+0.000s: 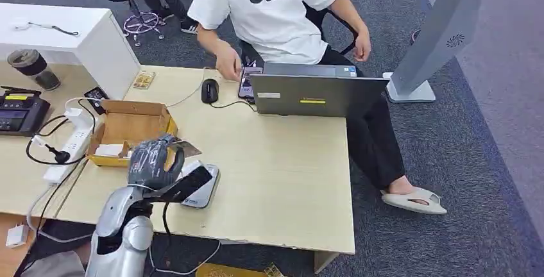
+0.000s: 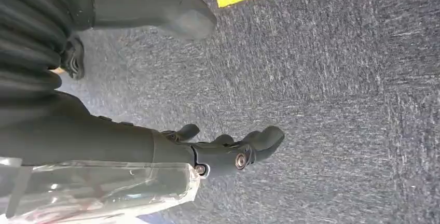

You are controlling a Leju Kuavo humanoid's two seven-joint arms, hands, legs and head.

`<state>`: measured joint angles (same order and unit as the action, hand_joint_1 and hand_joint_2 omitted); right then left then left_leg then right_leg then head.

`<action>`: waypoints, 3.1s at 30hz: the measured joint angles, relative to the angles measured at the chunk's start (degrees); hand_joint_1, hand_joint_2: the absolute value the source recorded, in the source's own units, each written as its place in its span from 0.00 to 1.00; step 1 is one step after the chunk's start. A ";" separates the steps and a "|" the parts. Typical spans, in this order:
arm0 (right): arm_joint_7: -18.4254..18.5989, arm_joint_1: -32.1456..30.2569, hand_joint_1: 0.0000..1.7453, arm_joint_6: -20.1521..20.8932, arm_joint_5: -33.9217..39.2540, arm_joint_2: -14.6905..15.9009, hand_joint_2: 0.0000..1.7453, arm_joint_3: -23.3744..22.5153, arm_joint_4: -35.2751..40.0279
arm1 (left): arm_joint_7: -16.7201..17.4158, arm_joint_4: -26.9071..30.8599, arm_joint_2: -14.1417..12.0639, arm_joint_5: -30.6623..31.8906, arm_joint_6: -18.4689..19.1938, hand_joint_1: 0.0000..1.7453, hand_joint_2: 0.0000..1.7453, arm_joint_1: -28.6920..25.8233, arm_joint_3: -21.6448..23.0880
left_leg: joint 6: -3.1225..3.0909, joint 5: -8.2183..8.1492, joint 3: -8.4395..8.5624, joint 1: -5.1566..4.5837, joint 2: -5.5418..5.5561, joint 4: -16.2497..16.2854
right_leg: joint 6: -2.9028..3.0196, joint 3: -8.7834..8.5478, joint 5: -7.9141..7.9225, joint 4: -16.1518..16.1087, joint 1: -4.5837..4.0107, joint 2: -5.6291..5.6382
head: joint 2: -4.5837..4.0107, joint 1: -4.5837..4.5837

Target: Pass the card to the sensor for recognition and then transmit it.

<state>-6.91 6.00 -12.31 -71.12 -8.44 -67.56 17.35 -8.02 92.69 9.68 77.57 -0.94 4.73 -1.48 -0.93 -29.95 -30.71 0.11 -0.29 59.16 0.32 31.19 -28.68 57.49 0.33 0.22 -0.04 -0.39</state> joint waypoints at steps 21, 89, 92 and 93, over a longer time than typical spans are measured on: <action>0.52 0.01 0.00 0.09 0.18 0.00 1.00 -1.18 0.00 | 11.67 -10.42 -6.64 12.04 1.62 1.00 1.00 -0.49 7.03 | 0.00 0.00 0.00 0.00 0.01 0.00 | 0.00 -0.02 0.00 0.00 0.00 -0.01 | 0.00 0.00; 1.22 0.01 0.00 -1.68 -6.25 0.00 1.00 0.46 -0.04 | 11.65 0.26 -12.28 11.87 -1.49 0.00 1.00 19.87 -0.72 | -0.02 -0.01 -0.13 0.02 -0.05 0.00 | 0.03 0.10 0.02 0.02 -0.01 0.09 | 0.00 0.00; 1.37 -0.09 0.00 -2.12 -6.03 0.00 1.00 0.46 -0.04 | 9.58 2.40 -11.17 10.49 -2.19 0.00 1.00 18.60 -2.62 | -0.02 -0.01 -0.11 0.01 -0.07 0.01 | 0.03 0.09 0.02 0.02 0.00 0.11 | 0.00 0.00; 1.66 -0.11 0.00 -2.23 -6.03 0.02 1.00 0.46 -0.04 | 9.05 3.36 -10.84 10.10 -2.23 0.00 1.00 18.06 -3.19 | -0.02 0.00 -0.11 0.01 -0.07 0.01 | 0.03 0.09 0.03 0.02 0.00 0.11 | 0.00 0.00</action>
<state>-5.25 5.90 -14.53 -77.16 -8.41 -67.10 17.31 1.03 96.05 -1.16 87.67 -3.17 22.78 -4.67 -0.95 -29.96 -30.82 0.12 -0.36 59.16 0.35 31.28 -28.65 57.51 0.33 0.33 -0.04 -0.39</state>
